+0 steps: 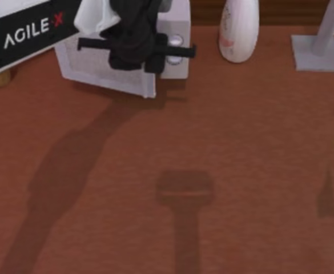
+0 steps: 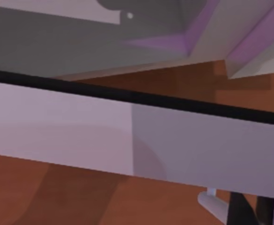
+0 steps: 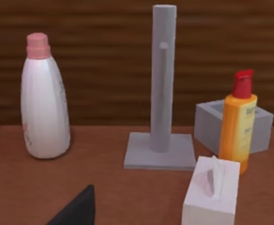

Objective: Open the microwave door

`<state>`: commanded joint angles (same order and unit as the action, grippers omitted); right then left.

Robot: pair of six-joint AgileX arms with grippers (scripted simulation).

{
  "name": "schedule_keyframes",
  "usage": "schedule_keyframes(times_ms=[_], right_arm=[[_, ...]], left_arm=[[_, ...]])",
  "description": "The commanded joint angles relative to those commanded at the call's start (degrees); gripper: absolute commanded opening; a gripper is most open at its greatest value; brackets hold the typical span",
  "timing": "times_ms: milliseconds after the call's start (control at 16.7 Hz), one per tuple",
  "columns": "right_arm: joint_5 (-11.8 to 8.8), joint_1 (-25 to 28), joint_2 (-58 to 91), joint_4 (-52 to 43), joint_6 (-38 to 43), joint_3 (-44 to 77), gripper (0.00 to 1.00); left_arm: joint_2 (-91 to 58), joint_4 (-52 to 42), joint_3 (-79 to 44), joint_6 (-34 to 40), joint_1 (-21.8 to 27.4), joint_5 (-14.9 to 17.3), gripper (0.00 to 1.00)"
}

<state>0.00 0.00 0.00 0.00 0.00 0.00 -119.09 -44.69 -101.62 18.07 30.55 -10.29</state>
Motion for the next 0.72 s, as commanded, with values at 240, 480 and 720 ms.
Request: schedule_keyframes(times_ms=[240, 480, 720], right_arm=[[0.0, 0.0, 0.0, 0.0, 0.0, 0.0, 1.0], [0.0, 0.0, 0.0, 0.0, 0.0, 0.0, 1.0], [0.0, 0.0, 0.0, 0.0, 0.0, 0.0, 1.0]], left_arm=[[1.14, 0.93, 0.94, -0.95, -0.19, 0.47, 0.0], [1.14, 0.93, 0.94, -0.95, -0.19, 0.47, 0.0], [1.14, 0.93, 0.94, -0.95, -0.19, 0.47, 0.0]])
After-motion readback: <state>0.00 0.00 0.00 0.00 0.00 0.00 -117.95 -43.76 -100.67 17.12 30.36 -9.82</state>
